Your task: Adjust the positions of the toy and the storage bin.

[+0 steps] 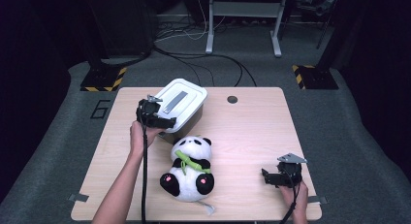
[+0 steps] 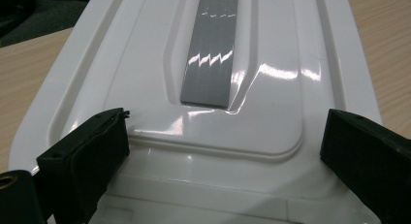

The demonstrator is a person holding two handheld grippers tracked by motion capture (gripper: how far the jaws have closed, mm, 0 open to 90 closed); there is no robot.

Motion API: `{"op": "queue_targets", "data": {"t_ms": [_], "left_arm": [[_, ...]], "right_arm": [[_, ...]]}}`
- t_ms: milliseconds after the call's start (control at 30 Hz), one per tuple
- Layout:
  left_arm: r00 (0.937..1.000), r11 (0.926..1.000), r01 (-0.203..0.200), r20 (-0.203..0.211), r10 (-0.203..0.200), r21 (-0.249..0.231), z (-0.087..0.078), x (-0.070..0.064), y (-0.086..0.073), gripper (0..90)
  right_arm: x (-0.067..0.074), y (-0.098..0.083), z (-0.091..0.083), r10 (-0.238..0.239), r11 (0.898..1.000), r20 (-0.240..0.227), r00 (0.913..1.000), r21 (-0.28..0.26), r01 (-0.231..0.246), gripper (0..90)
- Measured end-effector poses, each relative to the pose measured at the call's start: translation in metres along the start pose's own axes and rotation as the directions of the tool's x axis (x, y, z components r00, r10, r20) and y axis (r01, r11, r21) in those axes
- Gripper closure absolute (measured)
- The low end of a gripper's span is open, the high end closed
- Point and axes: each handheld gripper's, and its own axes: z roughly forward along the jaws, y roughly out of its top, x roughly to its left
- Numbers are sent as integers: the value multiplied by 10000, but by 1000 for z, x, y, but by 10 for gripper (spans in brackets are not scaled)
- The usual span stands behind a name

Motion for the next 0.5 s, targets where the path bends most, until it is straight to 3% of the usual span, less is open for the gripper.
{"op": "queue_targets", "data": {"t_ms": [467, 500], "left_arm": [[9940, 9965, -727, 786, 758, -421, 7, 19, 2, 57], [9935, 9956, -692, 862, 744, -627, 8, 20, 2, 60]], "right_arm": [[0, 0, 0, 0, 10000, 4, 10000, -7, 0, 51], [0, 0, 0, -16, 10000, 2, 10000, -6, 16, 51]]}}
